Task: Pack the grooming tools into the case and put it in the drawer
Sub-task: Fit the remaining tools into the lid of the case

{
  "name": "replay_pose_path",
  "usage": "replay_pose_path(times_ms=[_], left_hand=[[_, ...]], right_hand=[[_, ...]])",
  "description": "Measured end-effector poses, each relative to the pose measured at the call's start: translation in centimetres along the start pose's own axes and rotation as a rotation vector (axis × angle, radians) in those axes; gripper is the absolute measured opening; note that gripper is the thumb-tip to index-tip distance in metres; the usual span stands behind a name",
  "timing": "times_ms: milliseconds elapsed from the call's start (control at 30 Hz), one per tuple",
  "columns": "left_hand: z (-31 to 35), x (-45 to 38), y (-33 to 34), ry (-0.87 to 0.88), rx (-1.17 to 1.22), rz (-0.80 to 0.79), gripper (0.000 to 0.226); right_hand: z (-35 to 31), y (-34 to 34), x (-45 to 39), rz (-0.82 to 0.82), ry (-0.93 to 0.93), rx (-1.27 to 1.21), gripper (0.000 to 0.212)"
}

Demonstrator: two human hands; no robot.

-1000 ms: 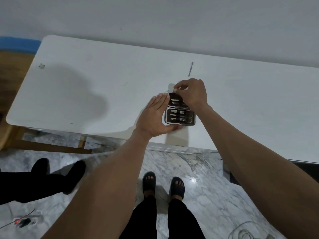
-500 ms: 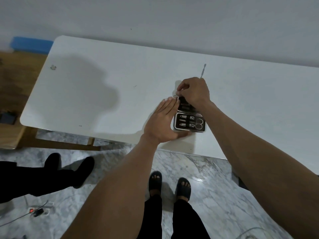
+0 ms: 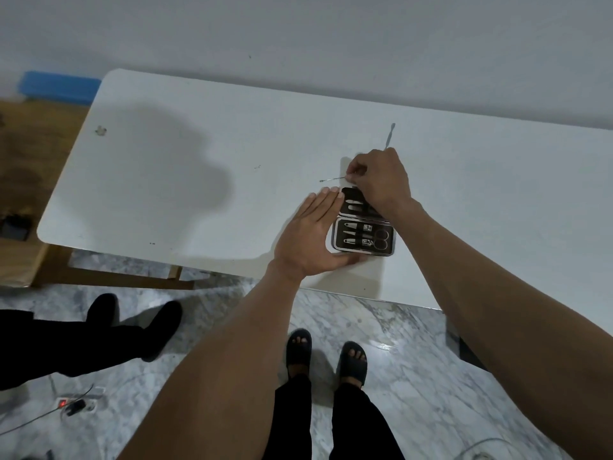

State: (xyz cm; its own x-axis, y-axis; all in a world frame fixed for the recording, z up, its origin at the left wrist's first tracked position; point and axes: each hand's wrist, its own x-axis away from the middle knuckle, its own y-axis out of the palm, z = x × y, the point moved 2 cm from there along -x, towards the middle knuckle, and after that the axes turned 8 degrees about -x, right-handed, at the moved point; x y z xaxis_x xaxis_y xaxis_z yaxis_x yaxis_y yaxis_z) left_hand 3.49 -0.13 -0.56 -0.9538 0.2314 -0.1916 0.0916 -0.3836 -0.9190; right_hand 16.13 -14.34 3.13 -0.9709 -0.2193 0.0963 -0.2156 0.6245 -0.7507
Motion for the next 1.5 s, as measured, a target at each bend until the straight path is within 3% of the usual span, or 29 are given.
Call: replay_pose_path(times_ms=[200,367,533,800,933,1067,1200,1500], left_hand=[[0.1,0.0,0.0,0.001,0.0,0.008,0.118],[0.1,0.0,0.0,-0.002,-0.005,0.014,0.117],[0.1,0.0,0.0,-0.005,0.004,0.002,0.117],[-0.1,0.0,0.1,-0.002,-0.001,0.004,0.116],[-0.1,0.0,0.1,-0.005,0.007,-0.004,0.117],[0.0,-0.1,0.1,-0.015,0.017,-0.006,0.119],[-0.1,-0.1,0.0,-0.019,0.024,-0.019,0.12],[0.0,-0.2,-0.1,-0.012,0.008,-0.027,0.117]], right_hand=[[-0.5,0.5,0.5,-0.021,-0.189,0.355,0.013],[-1.2,0.9,0.6,-0.098,-0.262,0.602,0.03],[-1.7,0.9,0.6,-0.126,-0.307,0.722,0.034],[-2.3,0.3,0.6,-0.149,-0.274,0.646,0.037],[-3.0,0.0,0.0,-0.063,-0.262,0.477,0.022],[-4.6,0.0,-0.6,-0.126,-0.3,0.333,0.015],[-5.1,0.8,-0.9,-0.21,-0.3,0.307,0.013],[-4.5,1.4,-0.9,-0.21,-0.373,0.381,0.015]])
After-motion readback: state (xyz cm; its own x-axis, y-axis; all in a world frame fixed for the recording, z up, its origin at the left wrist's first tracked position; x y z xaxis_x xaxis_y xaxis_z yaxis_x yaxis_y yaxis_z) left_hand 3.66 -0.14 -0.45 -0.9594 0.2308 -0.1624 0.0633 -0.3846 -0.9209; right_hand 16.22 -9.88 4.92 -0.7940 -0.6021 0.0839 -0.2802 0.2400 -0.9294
